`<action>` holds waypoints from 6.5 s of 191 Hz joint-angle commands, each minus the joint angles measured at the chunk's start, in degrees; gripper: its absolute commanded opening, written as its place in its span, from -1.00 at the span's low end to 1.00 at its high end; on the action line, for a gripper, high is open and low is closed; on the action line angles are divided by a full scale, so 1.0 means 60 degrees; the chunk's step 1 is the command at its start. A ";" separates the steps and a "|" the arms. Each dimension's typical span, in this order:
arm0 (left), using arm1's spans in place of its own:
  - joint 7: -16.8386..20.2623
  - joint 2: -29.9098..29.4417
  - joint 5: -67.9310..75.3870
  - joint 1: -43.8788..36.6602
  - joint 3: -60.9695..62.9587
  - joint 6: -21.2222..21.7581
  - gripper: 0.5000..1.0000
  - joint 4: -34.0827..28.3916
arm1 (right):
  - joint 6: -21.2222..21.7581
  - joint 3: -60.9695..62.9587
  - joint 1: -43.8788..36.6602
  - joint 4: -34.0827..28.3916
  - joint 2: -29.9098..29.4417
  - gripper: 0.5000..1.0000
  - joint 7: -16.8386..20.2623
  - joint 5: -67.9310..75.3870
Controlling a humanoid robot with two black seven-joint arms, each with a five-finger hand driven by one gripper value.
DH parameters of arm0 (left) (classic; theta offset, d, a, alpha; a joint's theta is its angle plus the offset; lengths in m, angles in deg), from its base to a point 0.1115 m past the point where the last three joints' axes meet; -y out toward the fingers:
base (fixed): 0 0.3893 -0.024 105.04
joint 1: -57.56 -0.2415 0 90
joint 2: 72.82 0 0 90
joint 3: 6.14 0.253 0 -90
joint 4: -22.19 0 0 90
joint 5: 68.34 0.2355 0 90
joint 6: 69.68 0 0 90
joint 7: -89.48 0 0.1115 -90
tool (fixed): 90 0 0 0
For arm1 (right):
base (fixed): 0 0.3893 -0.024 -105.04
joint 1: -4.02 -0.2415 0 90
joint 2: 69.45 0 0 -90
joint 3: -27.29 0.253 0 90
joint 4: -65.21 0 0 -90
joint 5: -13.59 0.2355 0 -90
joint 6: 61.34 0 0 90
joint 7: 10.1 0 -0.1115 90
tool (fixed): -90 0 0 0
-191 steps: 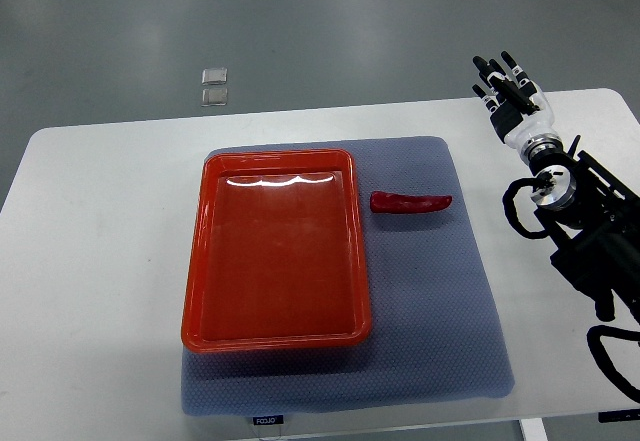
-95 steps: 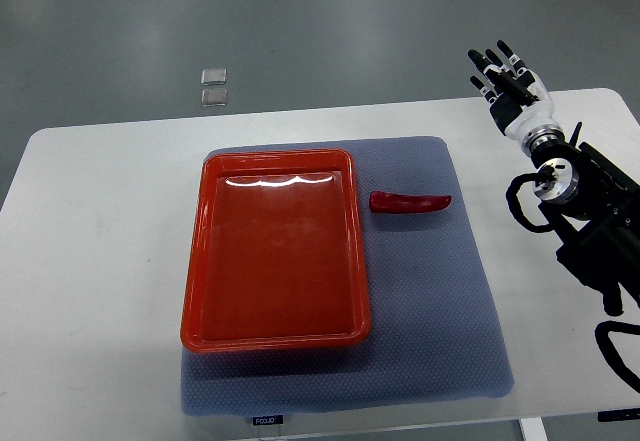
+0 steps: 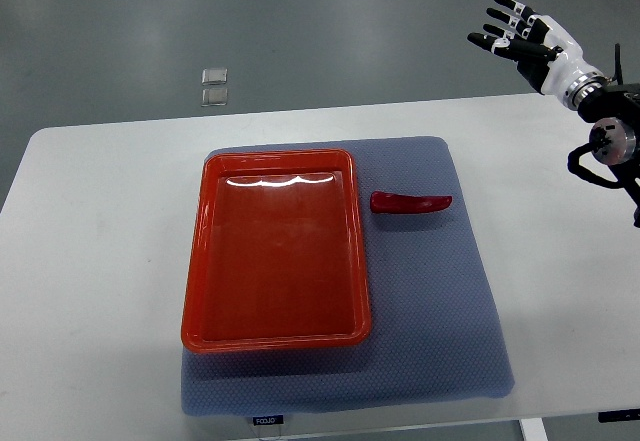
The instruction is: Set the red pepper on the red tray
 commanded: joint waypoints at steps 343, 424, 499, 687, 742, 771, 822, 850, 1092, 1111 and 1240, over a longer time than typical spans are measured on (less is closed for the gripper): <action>0.0001 0.0000 0.0001 0.0000 0.0000 0.0000 1.00 0.0000 | -0.0544 -0.7013 -0.2323 -0.4029 -0.0861 0.05 0.4838 -0.7216; 0.0001 0.0000 0.0001 0.0000 0.0000 0.0000 1.00 0.0000 | -0.0398 -0.7028 -0.2367 -0.4029 -0.0803 -0.57 0.4735 -0.7553; 0.0001 0.0000 0.0001 0.0000 0.0000 0.0000 1.00 0.0000 | -0.0368 -0.6926 -0.2791 -0.4015 -0.0466 -0.57 0.4633 -0.7421; 0.0001 0.0000 0.0001 0.0000 0.0000 0.0000 1.00 0.0000 | -0.0456 -0.6896 -0.4447 -0.4000 -0.3000 -0.46 0.4252 -0.7289; 0.0001 0.0000 0.0001 0.0000 0.0000 0.0000 1.00 0.0000 | -0.0427 -0.6896 -0.3641 -0.4000 -0.3703 -0.43 0.4149 -0.7289; 0.0001 0.0000 0.0001 0.0000 0.0000 0.0000 1.00 0.0000 | -0.0471 -0.6925 -0.3348 -0.3956 -0.3703 -0.27 0.4135 -0.7421; 0.0001 0.0000 0.0001 0.0000 0.0000 0.0000 1.00 0.0000 | -0.0485 -0.6911 -0.3289 -0.3795 -0.3703 0.31 0.4120 -0.7275; 0.0001 0.0000 0.0001 0.0000 0.0000 0.0000 1.00 0.0000 | -0.0529 -0.6896 -0.3392 -0.3780 -0.3703 0.60 0.4091 -0.7260; 0.0001 0.0000 0.0001 0.0000 0.0000 0.0000 1.00 0.0000 | -0.5188 0.2977 0.0988 -0.1861 -0.3366 0.67 0.1512 -0.3116; 0.0001 0.0000 0.0001 0.0000 0.0000 0.0000 1.00 0.0000 | -0.4499 0.3123 0.1149 -0.1818 -0.3308 0.67 0.1512 -0.1474; 0.0001 0.0000 0.0001 0.0000 0.0000 0.0000 1.00 0.0000 | -0.1496 0.3211 0.1442 -0.0060 -0.3132 0.68 -0.0128 0.2423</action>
